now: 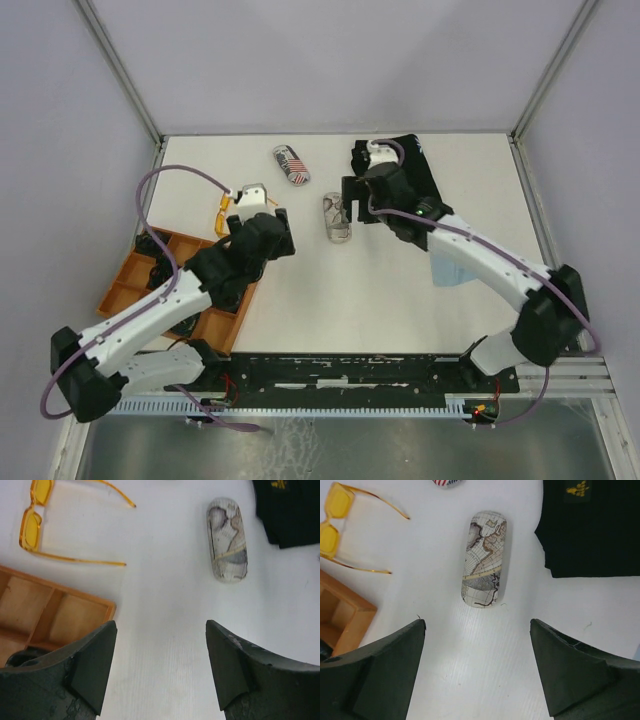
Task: Organize the sunglasses
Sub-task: Place the sunglasses case at the center of the board, then pick up the sunglasses case from the center of the board.
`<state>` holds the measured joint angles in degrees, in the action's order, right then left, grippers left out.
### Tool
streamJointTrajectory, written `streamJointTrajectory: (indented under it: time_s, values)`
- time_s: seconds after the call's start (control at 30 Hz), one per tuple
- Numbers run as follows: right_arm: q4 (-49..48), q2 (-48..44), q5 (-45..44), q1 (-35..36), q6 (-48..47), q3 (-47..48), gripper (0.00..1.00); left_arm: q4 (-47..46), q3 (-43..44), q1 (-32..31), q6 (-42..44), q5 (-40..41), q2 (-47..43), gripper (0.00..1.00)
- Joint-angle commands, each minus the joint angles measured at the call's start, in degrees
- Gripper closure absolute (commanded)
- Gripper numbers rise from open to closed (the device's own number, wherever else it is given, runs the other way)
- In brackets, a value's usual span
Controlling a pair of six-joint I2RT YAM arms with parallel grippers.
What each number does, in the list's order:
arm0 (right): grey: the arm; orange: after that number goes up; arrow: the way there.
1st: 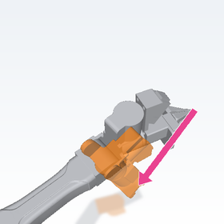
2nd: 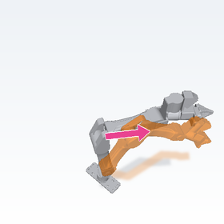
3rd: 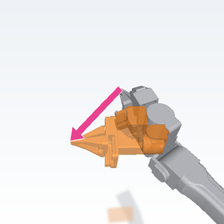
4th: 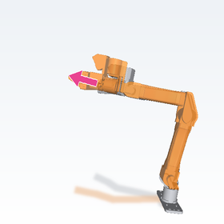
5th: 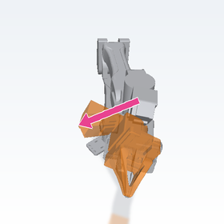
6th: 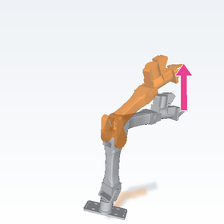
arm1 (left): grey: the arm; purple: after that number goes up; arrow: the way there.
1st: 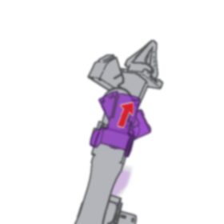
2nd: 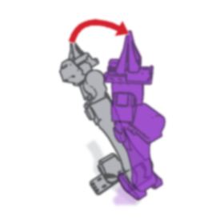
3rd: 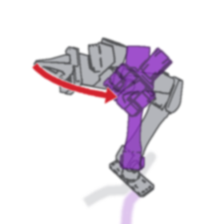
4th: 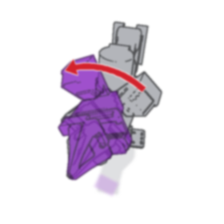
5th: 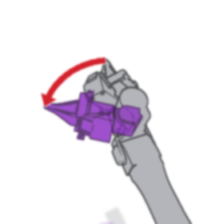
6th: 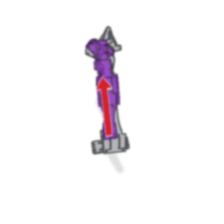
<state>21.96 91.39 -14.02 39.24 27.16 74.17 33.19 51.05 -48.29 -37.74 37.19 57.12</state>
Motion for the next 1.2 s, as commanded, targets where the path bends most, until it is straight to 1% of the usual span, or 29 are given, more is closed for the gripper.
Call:
streamJointTrajectory:
  time_s: [0.0, 0.13, 0.33, 0.53, 0.67, 0.73, 0.8, 0.87, 0.97, 1.07, 1.17]
  values:
    - [-1.3, -13.7, -0.7, -0.1, 2.8, -10.2, 0.06, -10.6, 8.3, 6.0, 4.0, -1.6, 10.2, 0.21]
    - [0.9, -23.8, -0.6, -0.1, 5.0, -18.6, 0.06, -13.2, 17.6, 11.6, 5.0, -1.6, 22.2, 0.21]
    - [5.5, -34.1, -1.4, -0.1, 6.8, -25.5, 0.06, -15.6, 30.8, 15.9, 6.8, -1.1, 40.9, 0.21]
    - [7.3, -39.6, -1.3, -0.1, 7.8, -29.3, 0.06, -13.3, 46.5, 17.9, 7.6, -0.8, 58.8, 0.19]
    - [7.7, -41.0, -0.7, -0.1, 8.4, -31.9, 0.06, -12.1, 56.4, 18.7, 7.6, -0.7, 67.8, 0.18]
    - [7.7, -41.4, -0.1, -0.1, 8.6, -33.1, 0.06, -10.7, 62.8, 19.4, 7.6, -0.4, 72.7, 0.17]
    - [7.6, -41.5, 0.4, -0.1, 8.8, -33.9, 0.06, -9.8, 66.4, 20.0, 7.5, -0.3, 75.2, 0.14]
    - [7.4, -41.7, 1.1, -0.1, 8.8, -34.4, 0.06, -9.4, 69.7, 20.9, 7.4, -0.7, 78.8, 0.12]
    - [7.3, -41.7, 1.5, -0.1, 8.6, -34.8, 0.06, -8.5, 73.6, 22.4, 6.9, -1.4, 82.2, 0.07]
    - [7.2, -41.1, 1.8, -0.1, 8.2, -34.8, 0.06, -7.7, 76.0, 24.1, 6.3, -2.1, 84.6, 0.04]
    - [7.1, -40.5, 2.4, -0.1, 7.9, -34.7, 0.06, -8.2, 76.5, 25.5, 6.0, -3.5, 86.0, 0.02]
